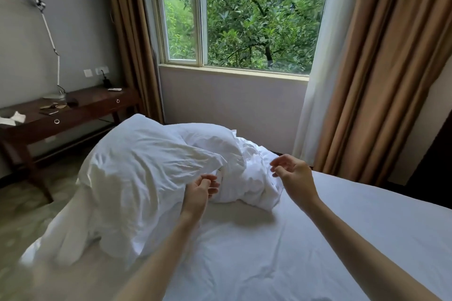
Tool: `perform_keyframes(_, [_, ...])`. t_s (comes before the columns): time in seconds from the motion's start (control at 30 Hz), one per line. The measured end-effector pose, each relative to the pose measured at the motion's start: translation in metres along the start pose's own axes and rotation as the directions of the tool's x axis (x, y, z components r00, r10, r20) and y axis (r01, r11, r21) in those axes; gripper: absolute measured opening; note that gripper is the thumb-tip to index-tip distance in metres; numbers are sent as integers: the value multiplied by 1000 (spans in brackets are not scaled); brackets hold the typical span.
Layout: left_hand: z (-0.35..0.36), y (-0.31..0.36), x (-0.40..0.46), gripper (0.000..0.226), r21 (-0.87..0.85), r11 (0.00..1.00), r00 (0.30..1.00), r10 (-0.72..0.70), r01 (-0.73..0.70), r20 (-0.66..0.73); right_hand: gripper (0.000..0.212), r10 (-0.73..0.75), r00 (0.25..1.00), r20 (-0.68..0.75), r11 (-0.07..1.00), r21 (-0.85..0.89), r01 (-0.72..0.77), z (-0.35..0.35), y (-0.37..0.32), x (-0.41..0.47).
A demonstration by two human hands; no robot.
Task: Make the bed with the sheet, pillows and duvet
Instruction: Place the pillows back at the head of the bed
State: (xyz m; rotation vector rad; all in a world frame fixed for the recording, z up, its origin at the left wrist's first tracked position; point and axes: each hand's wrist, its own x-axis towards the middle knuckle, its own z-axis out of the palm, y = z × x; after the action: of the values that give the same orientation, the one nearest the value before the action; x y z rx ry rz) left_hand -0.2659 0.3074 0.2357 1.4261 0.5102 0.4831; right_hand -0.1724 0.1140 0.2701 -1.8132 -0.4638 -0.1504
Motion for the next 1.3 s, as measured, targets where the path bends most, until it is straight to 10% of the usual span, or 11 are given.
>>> perform_keyframes(0.5, [-127,34,141,29,30,999,991,-28,24,128,23,51,994,-94,998,-29,-54,164,-47,63])
perform_keyframes(1.3, [-286,-35,302,22,65,997,961,-20,40,-275,25,61,988,139,975,-220,-30,351,-31,161])
